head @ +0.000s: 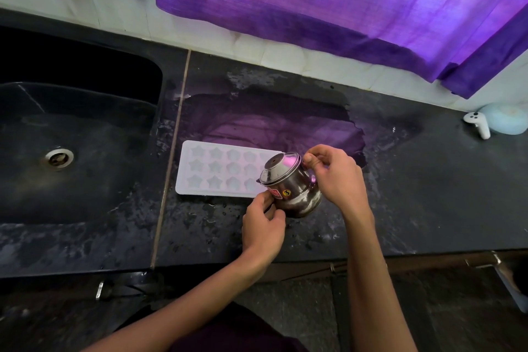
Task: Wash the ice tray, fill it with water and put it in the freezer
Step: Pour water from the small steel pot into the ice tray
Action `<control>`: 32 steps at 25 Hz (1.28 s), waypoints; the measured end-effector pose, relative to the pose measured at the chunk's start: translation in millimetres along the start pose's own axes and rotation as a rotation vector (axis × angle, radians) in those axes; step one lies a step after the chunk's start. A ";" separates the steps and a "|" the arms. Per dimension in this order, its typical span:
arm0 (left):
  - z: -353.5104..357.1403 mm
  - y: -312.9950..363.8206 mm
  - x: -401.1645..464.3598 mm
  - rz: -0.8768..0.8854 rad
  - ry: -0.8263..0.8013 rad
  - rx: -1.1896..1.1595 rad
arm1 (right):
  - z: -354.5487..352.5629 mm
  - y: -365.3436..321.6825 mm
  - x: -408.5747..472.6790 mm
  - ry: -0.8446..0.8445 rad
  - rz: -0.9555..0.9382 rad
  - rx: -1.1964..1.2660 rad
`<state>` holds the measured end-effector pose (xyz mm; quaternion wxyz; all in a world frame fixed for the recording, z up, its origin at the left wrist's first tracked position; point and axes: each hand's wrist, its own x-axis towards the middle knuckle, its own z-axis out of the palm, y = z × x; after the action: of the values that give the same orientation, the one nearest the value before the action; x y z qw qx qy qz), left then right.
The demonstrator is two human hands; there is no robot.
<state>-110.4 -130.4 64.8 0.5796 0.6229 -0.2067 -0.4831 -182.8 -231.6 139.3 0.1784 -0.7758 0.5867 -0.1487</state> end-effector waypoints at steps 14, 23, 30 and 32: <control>-1.9 -1.2 -1.8 -0.022 -0.068 -0.001 | -2.0 0.2 -2.5 -0.005 0.038 0.004; -1.2 -1.5 -0.5 0.012 -0.068 0.003 | -5.0 4.5 -4.3 0.004 0.050 0.070; -3.0 -0.4 -1.8 0.095 -0.073 0.017 | -8.1 10.9 -0.7 -0.003 0.047 0.232; -3.9 0.9 -0.1 0.124 -0.063 0.017 | -9.1 8.7 1.9 -0.008 0.040 0.286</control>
<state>-106.8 -128.5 65.1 0.5962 0.5982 -0.2673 -0.4639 -193.8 -236.5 143.5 0.2924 -0.7312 0.5741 -0.2241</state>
